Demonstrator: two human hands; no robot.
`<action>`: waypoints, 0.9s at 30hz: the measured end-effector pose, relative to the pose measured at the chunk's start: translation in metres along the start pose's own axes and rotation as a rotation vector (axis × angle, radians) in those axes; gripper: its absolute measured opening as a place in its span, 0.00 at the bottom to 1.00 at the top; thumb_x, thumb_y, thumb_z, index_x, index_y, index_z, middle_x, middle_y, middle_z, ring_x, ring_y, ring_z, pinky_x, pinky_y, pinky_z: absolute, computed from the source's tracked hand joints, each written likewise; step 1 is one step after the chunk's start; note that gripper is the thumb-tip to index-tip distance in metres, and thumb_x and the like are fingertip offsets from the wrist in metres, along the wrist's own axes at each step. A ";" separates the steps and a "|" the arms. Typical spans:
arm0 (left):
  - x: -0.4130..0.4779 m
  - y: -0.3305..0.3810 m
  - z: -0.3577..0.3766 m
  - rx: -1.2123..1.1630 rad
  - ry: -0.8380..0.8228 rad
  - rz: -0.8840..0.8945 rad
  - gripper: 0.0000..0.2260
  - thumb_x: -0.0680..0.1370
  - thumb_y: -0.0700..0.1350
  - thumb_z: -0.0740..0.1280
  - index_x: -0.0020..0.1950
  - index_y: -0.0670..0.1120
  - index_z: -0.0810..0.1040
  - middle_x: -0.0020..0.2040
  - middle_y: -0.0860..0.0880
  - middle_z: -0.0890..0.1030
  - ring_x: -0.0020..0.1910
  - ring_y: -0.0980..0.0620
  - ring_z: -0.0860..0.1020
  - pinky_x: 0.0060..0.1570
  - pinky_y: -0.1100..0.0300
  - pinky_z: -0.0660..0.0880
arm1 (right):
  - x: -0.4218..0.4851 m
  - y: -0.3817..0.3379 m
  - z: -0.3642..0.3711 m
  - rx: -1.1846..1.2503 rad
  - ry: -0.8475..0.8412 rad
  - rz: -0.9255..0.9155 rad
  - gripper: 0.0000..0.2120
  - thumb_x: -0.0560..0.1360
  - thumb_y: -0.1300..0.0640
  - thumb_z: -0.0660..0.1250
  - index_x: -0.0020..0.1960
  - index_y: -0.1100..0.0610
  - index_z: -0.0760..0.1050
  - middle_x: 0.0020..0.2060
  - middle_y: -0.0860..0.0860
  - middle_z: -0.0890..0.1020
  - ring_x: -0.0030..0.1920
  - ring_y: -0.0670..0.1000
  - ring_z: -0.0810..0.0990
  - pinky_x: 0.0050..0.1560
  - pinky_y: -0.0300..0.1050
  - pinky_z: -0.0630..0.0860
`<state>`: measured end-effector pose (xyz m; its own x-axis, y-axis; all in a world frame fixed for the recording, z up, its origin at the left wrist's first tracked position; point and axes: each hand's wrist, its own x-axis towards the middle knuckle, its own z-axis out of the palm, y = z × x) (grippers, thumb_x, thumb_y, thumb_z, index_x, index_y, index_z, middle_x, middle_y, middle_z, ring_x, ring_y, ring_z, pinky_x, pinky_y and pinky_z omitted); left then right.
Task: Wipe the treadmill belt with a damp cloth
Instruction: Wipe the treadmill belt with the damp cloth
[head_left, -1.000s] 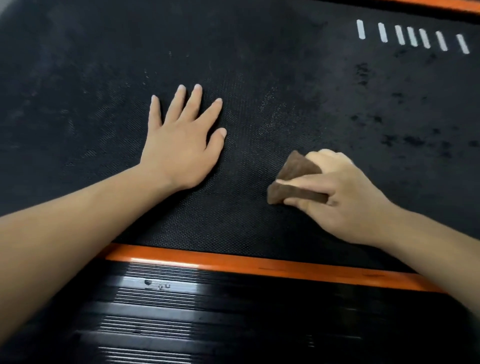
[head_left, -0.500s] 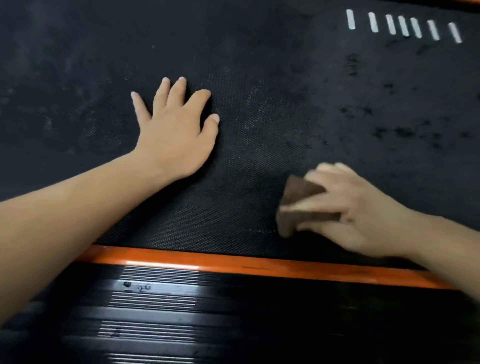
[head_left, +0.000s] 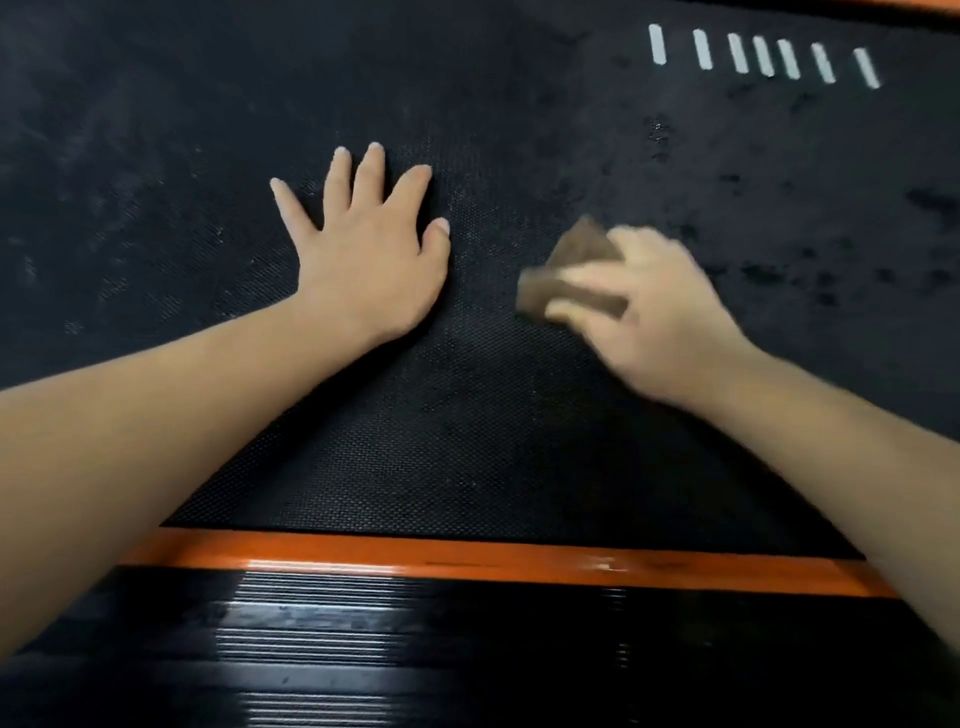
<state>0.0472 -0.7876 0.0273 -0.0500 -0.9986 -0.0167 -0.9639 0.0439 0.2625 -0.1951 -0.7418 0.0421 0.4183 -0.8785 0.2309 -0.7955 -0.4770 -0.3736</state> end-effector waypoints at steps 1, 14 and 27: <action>0.002 0.000 -0.001 0.001 0.003 -0.001 0.23 0.84 0.58 0.54 0.79 0.55 0.62 0.83 0.45 0.56 0.83 0.41 0.48 0.74 0.25 0.39 | 0.004 0.002 0.002 -0.002 0.033 0.062 0.13 0.78 0.44 0.67 0.57 0.47 0.84 0.43 0.51 0.73 0.45 0.58 0.74 0.48 0.54 0.73; 0.041 -0.003 0.003 0.091 -0.011 -0.005 0.30 0.83 0.65 0.44 0.84 0.58 0.52 0.85 0.46 0.47 0.83 0.43 0.42 0.74 0.26 0.37 | 0.077 0.044 0.005 -0.069 0.124 0.265 0.13 0.77 0.41 0.67 0.57 0.43 0.83 0.49 0.54 0.77 0.53 0.62 0.77 0.56 0.55 0.74; 0.047 -0.002 0.002 0.114 -0.023 0.008 0.28 0.83 0.65 0.47 0.82 0.56 0.56 0.84 0.44 0.52 0.83 0.41 0.46 0.73 0.24 0.40 | 0.106 0.040 0.016 -0.079 0.145 0.214 0.15 0.76 0.41 0.66 0.60 0.42 0.83 0.48 0.53 0.75 0.52 0.62 0.77 0.57 0.58 0.74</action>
<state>0.0458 -0.8341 0.0241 -0.0628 -0.9973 -0.0375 -0.9868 0.0565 0.1516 -0.1756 -0.8541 0.0373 0.1742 -0.9431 0.2831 -0.8934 -0.2723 -0.3574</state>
